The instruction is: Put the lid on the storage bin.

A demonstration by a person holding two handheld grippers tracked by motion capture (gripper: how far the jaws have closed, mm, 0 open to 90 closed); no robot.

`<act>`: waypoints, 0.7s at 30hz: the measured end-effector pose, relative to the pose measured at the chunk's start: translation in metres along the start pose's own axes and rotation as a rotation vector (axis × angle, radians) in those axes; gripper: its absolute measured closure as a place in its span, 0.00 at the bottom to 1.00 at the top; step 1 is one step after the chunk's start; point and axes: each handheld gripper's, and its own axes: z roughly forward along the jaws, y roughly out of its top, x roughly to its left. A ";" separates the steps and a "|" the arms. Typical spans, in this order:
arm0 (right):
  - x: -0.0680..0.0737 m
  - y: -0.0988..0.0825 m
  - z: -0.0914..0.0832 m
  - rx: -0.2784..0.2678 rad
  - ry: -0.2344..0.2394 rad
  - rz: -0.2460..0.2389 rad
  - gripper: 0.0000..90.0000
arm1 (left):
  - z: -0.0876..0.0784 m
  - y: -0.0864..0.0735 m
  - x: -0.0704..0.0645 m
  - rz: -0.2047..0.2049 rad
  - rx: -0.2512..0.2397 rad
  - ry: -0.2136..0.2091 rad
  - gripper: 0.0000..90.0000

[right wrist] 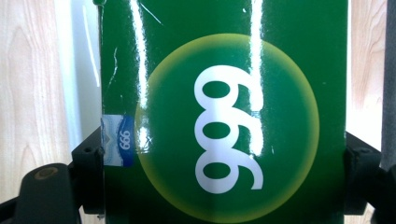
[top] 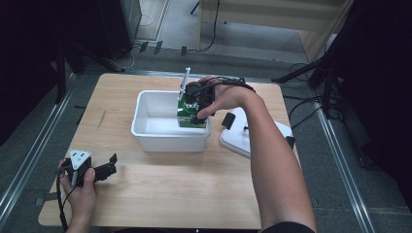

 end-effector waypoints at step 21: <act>-0.004 -0.011 0.040 -0.008 -0.030 0.037 0.17 | 0.000 0.000 -0.001 0.001 -0.003 0.003 0.00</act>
